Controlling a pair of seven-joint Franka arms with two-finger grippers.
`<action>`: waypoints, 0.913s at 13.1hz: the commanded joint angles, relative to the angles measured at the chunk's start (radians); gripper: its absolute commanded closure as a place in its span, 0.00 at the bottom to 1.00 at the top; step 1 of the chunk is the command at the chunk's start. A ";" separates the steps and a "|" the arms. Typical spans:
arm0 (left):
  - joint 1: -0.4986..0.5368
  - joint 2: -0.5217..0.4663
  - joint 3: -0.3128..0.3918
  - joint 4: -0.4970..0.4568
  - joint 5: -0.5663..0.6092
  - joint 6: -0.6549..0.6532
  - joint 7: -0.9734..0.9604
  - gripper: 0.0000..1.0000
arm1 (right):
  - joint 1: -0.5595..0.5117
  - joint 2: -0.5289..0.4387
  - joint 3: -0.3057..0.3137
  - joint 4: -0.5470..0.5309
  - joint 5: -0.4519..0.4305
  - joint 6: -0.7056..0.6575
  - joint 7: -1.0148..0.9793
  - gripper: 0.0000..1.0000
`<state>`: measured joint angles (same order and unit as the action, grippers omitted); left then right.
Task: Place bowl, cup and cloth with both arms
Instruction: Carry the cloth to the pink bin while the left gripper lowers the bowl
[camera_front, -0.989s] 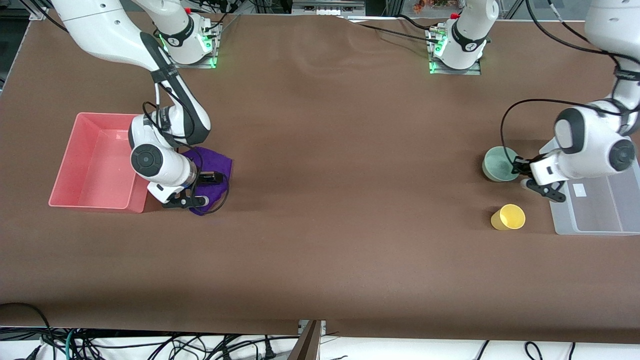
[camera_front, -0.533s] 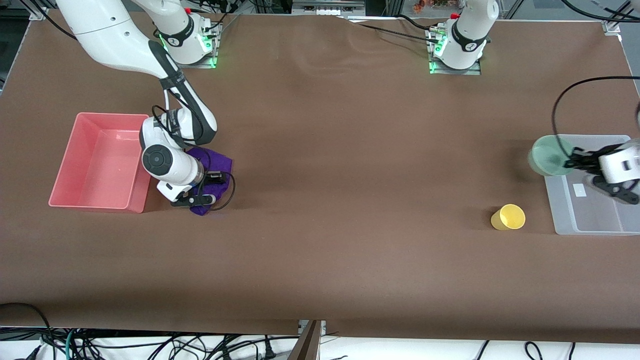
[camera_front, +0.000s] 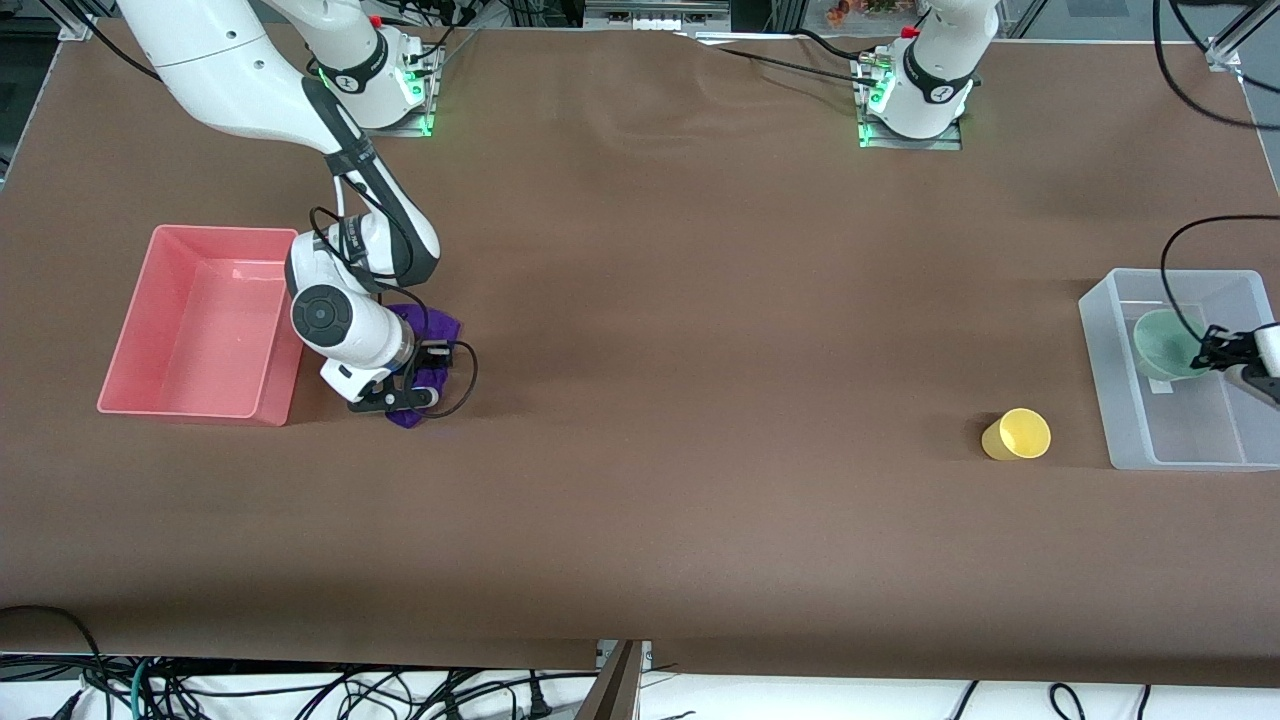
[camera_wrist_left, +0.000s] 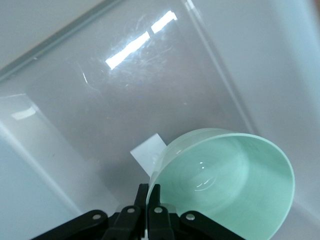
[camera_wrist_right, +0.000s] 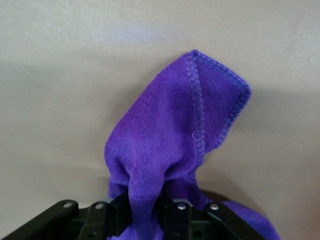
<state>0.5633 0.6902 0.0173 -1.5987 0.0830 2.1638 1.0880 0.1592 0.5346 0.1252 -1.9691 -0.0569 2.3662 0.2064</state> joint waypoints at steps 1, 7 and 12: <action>-0.005 0.002 -0.011 0.049 0.001 -0.019 0.029 0.01 | -0.013 -0.096 -0.015 0.071 -0.014 -0.216 -0.057 1.00; -0.026 -0.162 -0.176 0.141 0.011 -0.372 -0.074 0.00 | -0.023 -0.157 -0.275 0.441 -0.001 -0.895 -0.528 1.00; -0.192 -0.112 -0.226 0.146 0.017 -0.365 -0.480 0.00 | -0.024 -0.133 -0.498 0.328 -0.011 -0.753 -0.840 1.00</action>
<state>0.4194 0.5224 -0.2142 -1.4636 0.0829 1.7834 0.7205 0.1261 0.3850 -0.3416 -1.5800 -0.0663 1.5395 -0.5760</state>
